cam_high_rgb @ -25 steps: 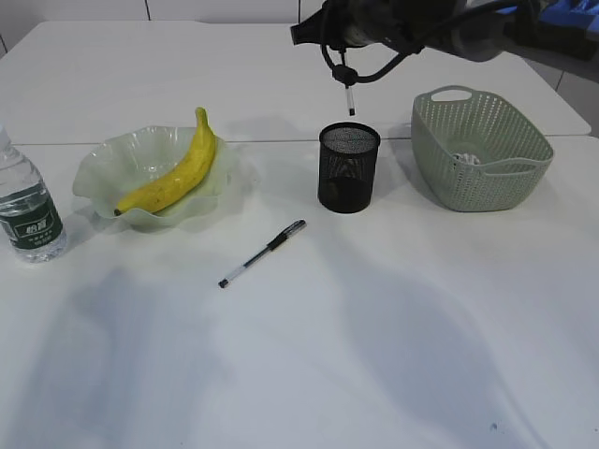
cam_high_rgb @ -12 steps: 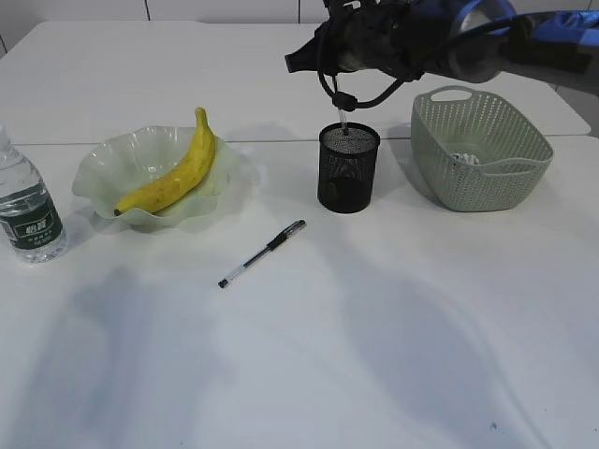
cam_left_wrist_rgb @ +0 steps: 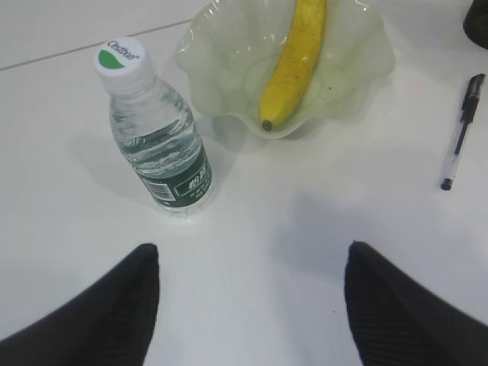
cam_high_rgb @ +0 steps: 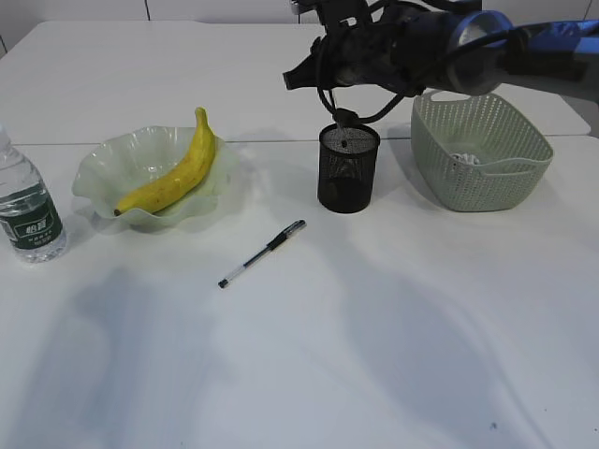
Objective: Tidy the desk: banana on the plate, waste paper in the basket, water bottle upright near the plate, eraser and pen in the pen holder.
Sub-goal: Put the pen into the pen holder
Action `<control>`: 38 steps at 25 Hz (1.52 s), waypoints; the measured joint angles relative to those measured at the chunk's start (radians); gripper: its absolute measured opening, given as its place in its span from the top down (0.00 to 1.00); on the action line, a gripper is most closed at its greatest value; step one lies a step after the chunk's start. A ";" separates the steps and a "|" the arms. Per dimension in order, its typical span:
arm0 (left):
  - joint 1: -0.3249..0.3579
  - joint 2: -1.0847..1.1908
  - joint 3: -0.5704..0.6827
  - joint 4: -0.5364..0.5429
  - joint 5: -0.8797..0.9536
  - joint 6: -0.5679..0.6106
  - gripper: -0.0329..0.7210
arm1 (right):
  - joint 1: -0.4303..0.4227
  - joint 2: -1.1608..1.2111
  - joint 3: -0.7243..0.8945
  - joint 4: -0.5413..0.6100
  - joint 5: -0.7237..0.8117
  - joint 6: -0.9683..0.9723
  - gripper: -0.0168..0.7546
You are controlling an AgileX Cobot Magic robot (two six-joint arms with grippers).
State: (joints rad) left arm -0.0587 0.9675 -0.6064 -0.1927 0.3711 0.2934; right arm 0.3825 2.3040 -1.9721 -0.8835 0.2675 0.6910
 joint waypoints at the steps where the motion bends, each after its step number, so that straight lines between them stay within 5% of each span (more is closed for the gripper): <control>1: 0.000 0.000 0.000 0.000 0.000 0.000 0.24 | 0.000 0.000 0.000 0.000 -0.004 0.000 0.82; 38: 0.000 0.000 0.000 0.000 0.008 0.000 0.24 | -0.025 -0.034 0.166 -0.075 -0.078 0.017 0.82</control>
State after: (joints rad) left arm -0.0587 0.9675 -0.6064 -0.1927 0.3795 0.2934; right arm 0.3572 2.2703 -1.8060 -0.9584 0.1893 0.7084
